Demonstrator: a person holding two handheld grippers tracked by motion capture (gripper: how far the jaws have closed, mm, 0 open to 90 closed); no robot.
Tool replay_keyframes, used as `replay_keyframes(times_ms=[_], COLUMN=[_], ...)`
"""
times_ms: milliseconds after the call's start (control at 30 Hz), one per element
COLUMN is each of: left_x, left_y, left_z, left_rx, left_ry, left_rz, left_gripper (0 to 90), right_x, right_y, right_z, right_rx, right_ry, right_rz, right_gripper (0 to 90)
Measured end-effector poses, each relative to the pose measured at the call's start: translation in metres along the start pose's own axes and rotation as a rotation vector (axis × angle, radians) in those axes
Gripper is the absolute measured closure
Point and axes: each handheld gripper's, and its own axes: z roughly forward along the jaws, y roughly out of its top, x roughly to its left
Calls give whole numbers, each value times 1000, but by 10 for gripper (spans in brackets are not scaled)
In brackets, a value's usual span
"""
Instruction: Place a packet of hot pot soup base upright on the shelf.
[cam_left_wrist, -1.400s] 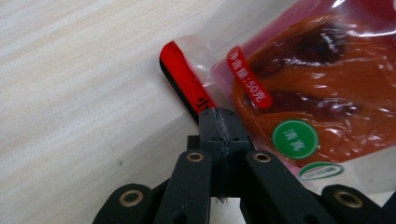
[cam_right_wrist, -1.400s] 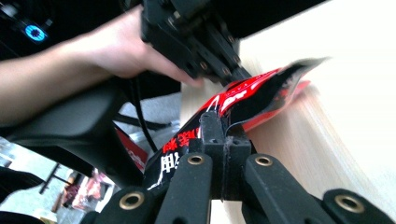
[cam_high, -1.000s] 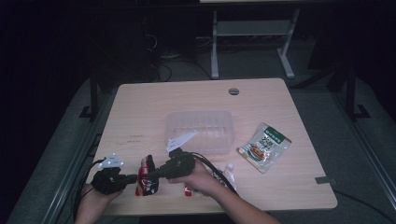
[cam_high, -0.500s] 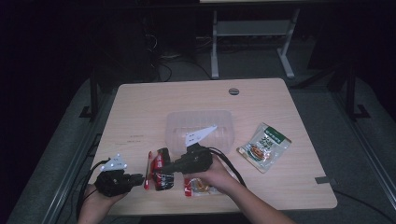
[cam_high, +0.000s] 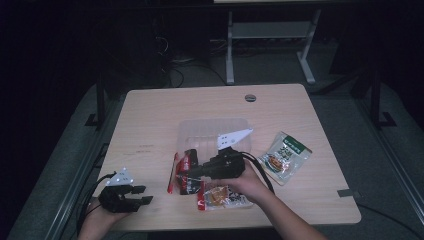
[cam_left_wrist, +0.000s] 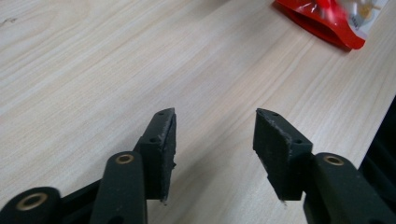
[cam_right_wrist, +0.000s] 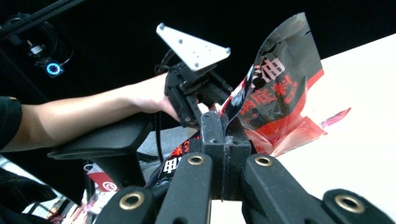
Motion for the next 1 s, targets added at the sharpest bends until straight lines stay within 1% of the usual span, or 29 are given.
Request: replay_keyframes(times_ms=[33, 100, 233, 267, 300, 400, 500, 633, 700, 867, 900, 967, 1000], left_x=[-1, -1, -2, -2, -1, -2, -1, -2, -2, -2, -3, -3, -3], left_y=[-1, -1, -1, -1, -1, -1, -1, 0, 0, 0, 0, -1, -1], left_z=[0, 1, 4, 4, 5, 6, 7, 7, 7, 7, 7, 7, 6], left_rx=[1, 4, 14, 19, 18, 18, 24, 26, 28, 26, 22, 19, 24], left_ry=[-1, -1, -6, -6, -9, -13, -15, -15, -14, -15, -18, -21, -22], left_rz=[-7, 5, 10, 22, 23, 9, 11, 20, 25, 33, 23, 19, 29], left_gripper=[465, 452, 436, 433, 428, 419, 406, 387, 380, 374, 373, 372, 372], right_x=[0, -1, -3, -5, -5, -8, -11, -17, -21, -34, -36, -42, -45], right_y=[1, 4, 10, 12, 13, 17, 22, 30, 35, 44, 45, 48, 49], right_z=[-3, -8, -19, -21, -23, -29, -34, -36, -37, -34, -33, -31, -30], right_rx=[-7, -14, -20, -27, -30, -32, -29, -13, -5, 16, 16, 25, 32], right_ry=[-9, -19, -52, -61, -68, -90, -117, -156, -169, -200, -205, -220, -222], right_rz=[0, -3, -4, -16, -14, -12, -12, -14, -2, -2, 7, 3, 8], right_gripper=[900, 900, 900, 900, 900, 900, 900, 900, 900, 900, 900, 900, 900])
